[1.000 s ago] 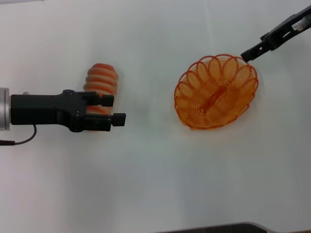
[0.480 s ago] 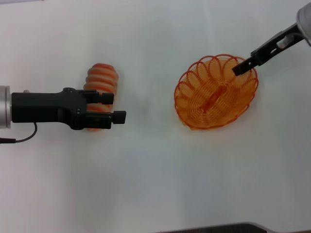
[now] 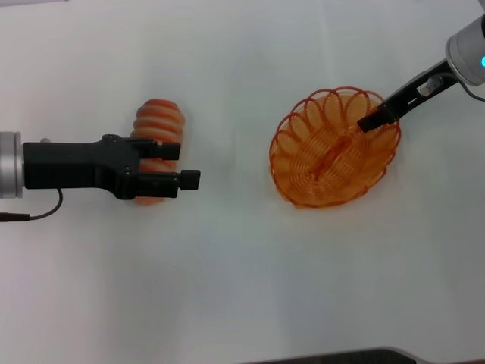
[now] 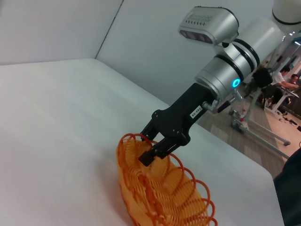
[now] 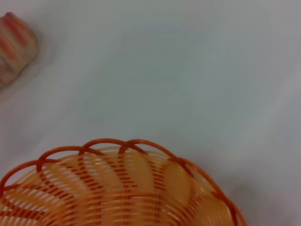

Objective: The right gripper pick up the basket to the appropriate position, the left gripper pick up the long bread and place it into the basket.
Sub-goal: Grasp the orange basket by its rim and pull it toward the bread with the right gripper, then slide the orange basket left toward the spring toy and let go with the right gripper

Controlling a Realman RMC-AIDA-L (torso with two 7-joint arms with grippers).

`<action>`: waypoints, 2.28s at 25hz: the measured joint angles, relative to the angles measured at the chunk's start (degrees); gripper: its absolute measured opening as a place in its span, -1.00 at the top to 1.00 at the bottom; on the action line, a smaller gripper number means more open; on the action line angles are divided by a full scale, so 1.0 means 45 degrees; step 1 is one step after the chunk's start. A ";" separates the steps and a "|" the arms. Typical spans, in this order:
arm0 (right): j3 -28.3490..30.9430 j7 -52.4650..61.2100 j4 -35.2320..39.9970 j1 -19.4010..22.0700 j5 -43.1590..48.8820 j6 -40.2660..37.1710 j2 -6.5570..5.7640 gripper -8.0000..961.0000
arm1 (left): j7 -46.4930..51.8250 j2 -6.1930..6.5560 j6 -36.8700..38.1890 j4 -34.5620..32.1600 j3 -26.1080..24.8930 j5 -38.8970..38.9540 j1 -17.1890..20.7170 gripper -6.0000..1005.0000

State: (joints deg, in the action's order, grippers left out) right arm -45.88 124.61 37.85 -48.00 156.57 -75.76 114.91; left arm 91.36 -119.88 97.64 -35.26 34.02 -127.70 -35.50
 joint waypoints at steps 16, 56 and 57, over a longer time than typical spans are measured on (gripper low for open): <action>0.2044 0.0135 0.0989 0.1560 -0.2882 -0.1543 -0.0286 0.74 | -0.0049 -0.0028 0.0001 0.0026 0.0000 -0.0002 -0.0082 -0.63; 0.4553 0.0250 -0.2550 0.4030 -0.7682 0.0762 0.0968 0.36 | -0.0021 0.0078 0.0001 0.0005 -0.0156 0.0019 -0.0268 -0.64; 0.4586 0.0218 -0.2550 0.4061 -0.7718 0.0702 0.0967 0.28 | -0.0022 0.0078 0.0001 0.0006 -0.0156 0.0019 -0.0271 -0.64</action>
State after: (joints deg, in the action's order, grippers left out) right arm -25.25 125.59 26.37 -29.73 121.84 -72.60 119.26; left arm 91.26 -119.53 97.65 -35.24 33.31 -127.61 -36.71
